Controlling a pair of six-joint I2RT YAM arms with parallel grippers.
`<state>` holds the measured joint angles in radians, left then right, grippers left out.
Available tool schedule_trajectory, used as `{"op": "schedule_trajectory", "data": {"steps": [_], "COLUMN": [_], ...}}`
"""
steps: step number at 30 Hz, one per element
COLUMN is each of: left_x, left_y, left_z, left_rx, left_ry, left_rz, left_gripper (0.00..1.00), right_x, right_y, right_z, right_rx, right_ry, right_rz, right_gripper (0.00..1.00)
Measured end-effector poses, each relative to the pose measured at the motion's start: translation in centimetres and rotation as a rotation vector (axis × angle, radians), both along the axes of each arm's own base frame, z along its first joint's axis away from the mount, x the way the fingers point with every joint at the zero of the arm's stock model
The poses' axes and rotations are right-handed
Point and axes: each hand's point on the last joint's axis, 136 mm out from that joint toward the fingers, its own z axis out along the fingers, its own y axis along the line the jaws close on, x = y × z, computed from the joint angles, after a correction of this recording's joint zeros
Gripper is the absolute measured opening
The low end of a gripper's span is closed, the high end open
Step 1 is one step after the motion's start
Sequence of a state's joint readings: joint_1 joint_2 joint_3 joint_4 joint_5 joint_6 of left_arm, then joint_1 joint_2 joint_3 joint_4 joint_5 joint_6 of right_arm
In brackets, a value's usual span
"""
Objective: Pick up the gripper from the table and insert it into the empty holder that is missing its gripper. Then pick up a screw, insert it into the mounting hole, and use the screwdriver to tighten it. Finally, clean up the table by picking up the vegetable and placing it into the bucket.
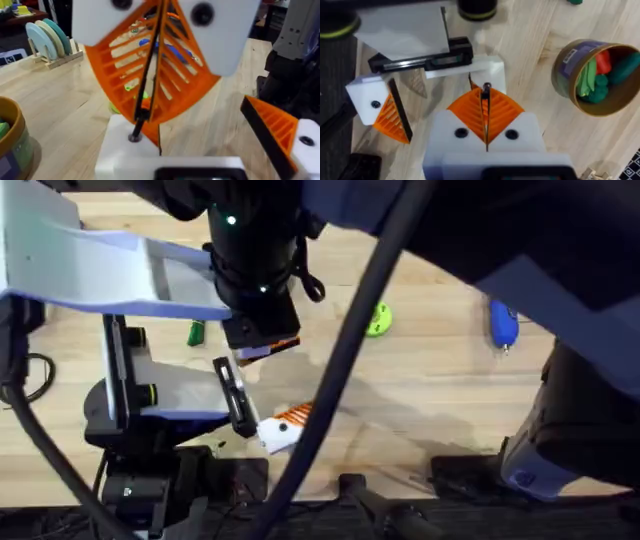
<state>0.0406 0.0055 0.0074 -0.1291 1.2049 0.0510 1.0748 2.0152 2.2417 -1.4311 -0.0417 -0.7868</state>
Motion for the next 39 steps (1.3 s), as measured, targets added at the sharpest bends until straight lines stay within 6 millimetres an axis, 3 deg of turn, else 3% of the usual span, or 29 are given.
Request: {"op": "schedule_trajectory", "data": {"steps": [39], "left_x": [-0.01], "left_y": [0.00], "left_z": [0.01], "left_rx": [0.000], "left_ry": [-0.001], "left_rz": [0.000], "left_gripper": [0.986], "right_x": [0.51], "right_y": [0.09], "right_z": [0.15], "right_rx": [0.017], "right_ry": [-0.004], "right_rz": [-0.011], "right_gripper": [0.006]}}
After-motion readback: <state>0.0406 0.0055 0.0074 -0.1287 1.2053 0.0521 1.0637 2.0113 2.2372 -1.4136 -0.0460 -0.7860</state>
